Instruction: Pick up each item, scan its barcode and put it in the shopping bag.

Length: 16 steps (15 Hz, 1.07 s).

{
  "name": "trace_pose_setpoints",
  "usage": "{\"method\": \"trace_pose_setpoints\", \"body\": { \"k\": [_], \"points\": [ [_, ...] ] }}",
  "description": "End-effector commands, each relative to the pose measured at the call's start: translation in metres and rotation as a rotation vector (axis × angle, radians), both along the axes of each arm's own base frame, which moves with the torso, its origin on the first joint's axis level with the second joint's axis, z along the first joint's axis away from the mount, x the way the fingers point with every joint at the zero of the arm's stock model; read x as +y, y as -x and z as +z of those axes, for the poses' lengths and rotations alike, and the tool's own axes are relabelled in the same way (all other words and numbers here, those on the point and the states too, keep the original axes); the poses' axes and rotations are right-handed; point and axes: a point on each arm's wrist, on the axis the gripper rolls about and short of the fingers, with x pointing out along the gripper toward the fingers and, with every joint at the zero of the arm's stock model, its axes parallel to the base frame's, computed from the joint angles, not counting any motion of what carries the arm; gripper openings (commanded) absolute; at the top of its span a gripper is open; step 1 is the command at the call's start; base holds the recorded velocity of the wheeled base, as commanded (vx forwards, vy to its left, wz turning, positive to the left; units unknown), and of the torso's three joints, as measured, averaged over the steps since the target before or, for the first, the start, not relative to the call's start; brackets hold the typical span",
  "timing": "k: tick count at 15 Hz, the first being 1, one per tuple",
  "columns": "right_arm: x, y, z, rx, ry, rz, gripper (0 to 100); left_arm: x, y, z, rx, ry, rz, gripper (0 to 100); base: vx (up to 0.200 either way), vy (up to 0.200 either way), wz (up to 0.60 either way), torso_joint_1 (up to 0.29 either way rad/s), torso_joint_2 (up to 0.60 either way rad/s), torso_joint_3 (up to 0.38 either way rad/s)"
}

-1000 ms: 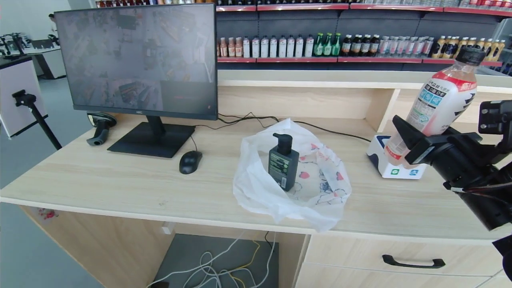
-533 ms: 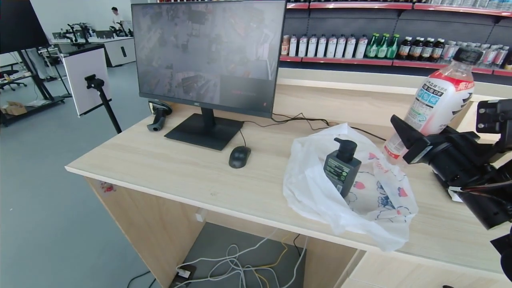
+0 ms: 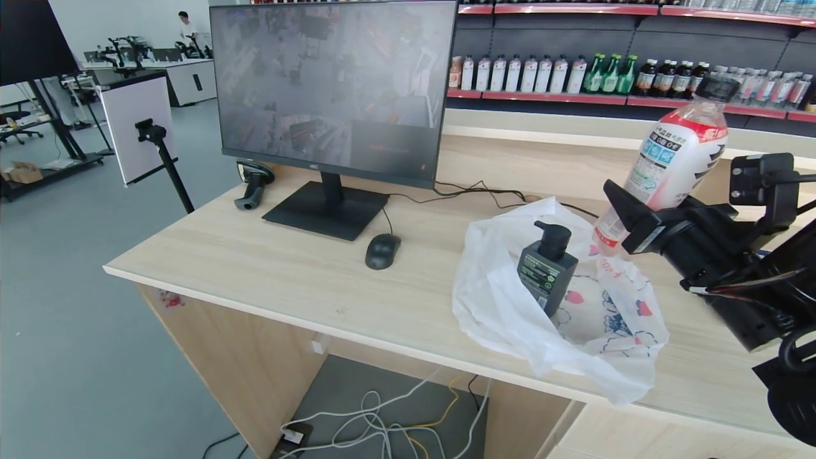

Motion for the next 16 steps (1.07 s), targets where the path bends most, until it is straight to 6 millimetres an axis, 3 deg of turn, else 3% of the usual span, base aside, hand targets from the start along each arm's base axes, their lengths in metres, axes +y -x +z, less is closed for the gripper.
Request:
{"method": "trace_pose_setpoints", "body": {
  "k": [1,9,16],
  "points": [
    [0.002,-0.008,-0.009,0.028,0.007,0.001,0,0.000,0.000,0.000,-0.001,0.000,0.000,100,0.000,0.000,0.00,0.000,0.00,0.000],
    [0.004,-0.022,-0.017,0.050,0.010,-0.004,0,0.000,0.000,0.000,-0.001,0.000,0.000,100,0.000,0.000,0.00,0.000,0.00,0.000],
    [0.006,-0.047,-0.041,0.110,0.022,-0.015,0,0.000,0.000,0.000,-0.001,0.000,0.000,100,0.000,0.000,0.00,0.000,0.00,0.000]
  ]
}}
